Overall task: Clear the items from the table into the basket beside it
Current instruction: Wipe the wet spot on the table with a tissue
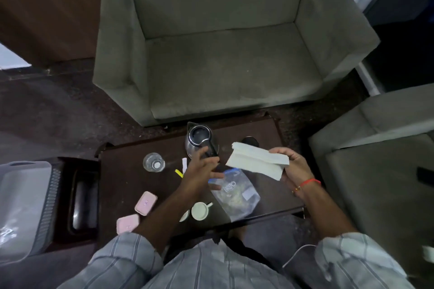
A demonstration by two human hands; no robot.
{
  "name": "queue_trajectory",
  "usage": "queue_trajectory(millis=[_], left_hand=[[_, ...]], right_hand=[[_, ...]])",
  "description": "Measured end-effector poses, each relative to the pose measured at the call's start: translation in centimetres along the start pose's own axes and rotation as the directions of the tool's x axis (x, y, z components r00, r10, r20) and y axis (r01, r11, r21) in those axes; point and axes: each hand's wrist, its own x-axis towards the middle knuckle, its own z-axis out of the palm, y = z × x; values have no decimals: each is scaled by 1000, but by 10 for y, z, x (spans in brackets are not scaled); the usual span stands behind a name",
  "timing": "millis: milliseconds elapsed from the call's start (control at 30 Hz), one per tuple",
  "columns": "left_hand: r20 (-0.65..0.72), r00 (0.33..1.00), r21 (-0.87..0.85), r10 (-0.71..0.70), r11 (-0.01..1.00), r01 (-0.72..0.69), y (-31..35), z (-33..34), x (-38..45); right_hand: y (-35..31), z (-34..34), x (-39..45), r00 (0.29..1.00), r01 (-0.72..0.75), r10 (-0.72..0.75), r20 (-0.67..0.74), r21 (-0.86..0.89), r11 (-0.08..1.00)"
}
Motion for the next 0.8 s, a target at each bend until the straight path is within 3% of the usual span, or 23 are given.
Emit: queue_trajectory(millis=[100,267,533,800], left_hand=[[-51,997,38,-50,998,52,-25,13,4],[-88,984,183,-158,968,172,-51,26,-5],[-173,967,248,-188,942,227,-75,19,-13],[-173,971,276,-165,938,209,-73,18,5]], right_hand=[[3,-18,49,992,7,-19,-128,-97,995],[17,-23,123,982,21,-79,-171,-319,948],[47,-15,180,980,-69,-61,-190,-611,789],[53,-7,190,989,6,-114,-91,-756,654]])
